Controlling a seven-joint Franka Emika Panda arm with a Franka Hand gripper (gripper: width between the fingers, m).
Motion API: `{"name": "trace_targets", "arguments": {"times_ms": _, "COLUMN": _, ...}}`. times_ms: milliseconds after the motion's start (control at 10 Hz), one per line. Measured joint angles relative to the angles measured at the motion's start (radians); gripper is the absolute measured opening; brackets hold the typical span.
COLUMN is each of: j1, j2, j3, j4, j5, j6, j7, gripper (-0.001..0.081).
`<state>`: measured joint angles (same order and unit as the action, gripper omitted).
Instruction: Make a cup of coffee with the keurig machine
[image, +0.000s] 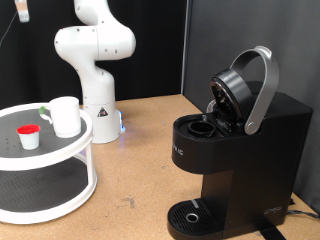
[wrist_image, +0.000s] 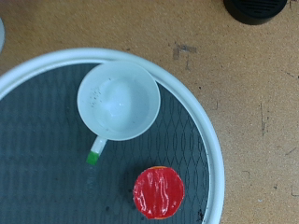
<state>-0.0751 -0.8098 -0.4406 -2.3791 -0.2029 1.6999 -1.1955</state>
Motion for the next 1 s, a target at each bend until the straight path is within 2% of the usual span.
{"name": "trace_targets", "arguments": {"times_ms": 200, "j1": 0.0, "j2": 0.008, "j3": -0.03, "j4": -0.082, "j5": -0.025, "j6": 0.09, "j7": -0.022, "gripper": 0.08}}
{"name": "trace_targets", "arguments": {"times_ms": 400, "j1": 0.0, "j2": 0.046, "j3": -0.051, "j4": -0.135, "j5": -0.05, "j6": 0.147, "j7": -0.022, "gripper": 0.08}}
{"name": "trace_targets", "arguments": {"times_ms": 500, "j1": -0.001, "j2": 0.071, "j3": -0.054, "j4": -0.143, "j5": -0.056, "j6": 0.171, "j7": -0.021, "gripper": 0.08}}
{"name": "trace_targets", "arguments": {"times_ms": 1000, "j1": -0.001, "j2": 0.085, "j3": -0.057, "j4": -0.153, "j5": -0.046, "j6": 0.197, "j7": -0.016, "gripper": 0.08}}
